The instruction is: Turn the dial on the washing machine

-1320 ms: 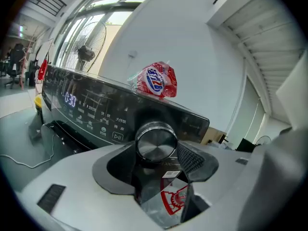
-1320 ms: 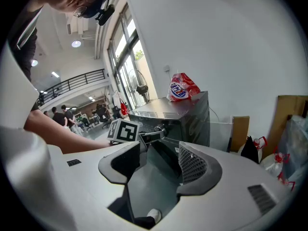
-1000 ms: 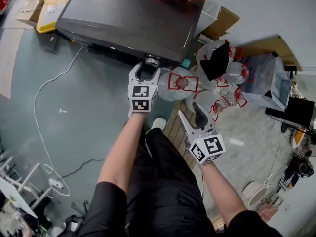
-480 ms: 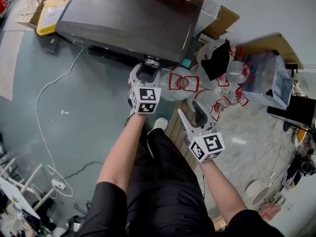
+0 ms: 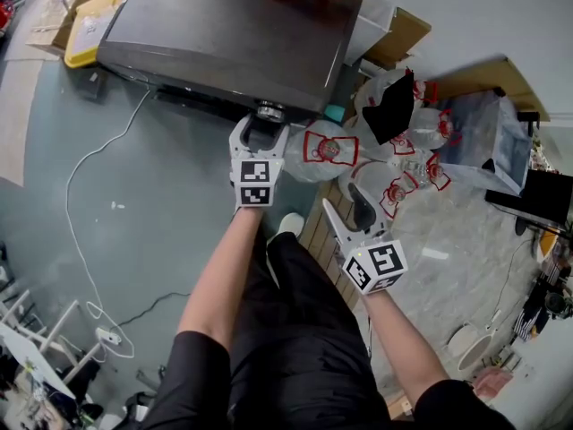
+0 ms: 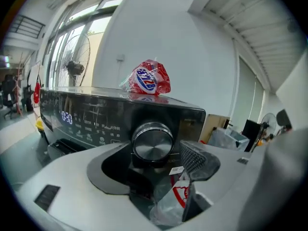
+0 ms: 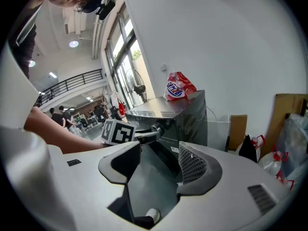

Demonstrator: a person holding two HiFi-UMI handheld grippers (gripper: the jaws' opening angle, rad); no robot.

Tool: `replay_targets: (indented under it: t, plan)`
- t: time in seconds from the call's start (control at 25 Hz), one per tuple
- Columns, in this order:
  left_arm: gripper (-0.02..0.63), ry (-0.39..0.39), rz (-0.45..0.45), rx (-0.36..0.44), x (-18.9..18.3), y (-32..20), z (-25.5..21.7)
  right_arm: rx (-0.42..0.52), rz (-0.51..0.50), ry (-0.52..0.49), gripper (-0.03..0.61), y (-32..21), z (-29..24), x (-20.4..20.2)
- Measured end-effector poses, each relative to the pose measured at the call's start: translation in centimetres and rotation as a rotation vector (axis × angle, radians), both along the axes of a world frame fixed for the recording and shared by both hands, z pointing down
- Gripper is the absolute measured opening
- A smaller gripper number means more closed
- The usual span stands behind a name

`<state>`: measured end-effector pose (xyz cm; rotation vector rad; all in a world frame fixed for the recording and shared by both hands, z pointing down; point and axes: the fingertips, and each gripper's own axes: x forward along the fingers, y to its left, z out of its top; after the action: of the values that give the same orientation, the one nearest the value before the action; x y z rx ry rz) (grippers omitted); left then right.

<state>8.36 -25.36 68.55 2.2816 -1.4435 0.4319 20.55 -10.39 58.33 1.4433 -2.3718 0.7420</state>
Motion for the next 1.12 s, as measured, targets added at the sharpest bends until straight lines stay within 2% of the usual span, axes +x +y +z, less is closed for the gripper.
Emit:
replay_targets:
  t: [0.2,0.32,0.44,0.56,0.88,1.12]
  plan:
    - [0.295,0.191,-0.093,-0.033,-0.4,-0.3,-0.4,-0.007,0.004,-0.003,0.224,0.2,-0.2,0.0]
    - [0.29,0.265,-0.165,-0.046,-1.1,-0.9,-0.8,-0.012,0.009,-0.004,0.224,0.2,-0.2,0.2]
    - [0.262,0.303,-0.183,-0.067,-1.0,-1.1,-0.8,-0.013,0.012,-0.005,0.224,0.4,-0.1,0.3]
    - [0.261,0.295,-0.184,-0.066,-1.0,-1.1,-0.9,-0.016,0.013,-0.002,0.224,0.5,-0.1,0.2]
    - [0.258,0.195,-0.166,-0.028,-0.8,-1.0,-1.0,0.003,0.05,-0.017,0.224,0.4,-0.3,0.5]
    - [0.256,0.088,-0.115,0.012,-0.5,-1.0,-1.0,-0.002,0.059,-0.009,0.224,-0.1,-0.1,0.8]
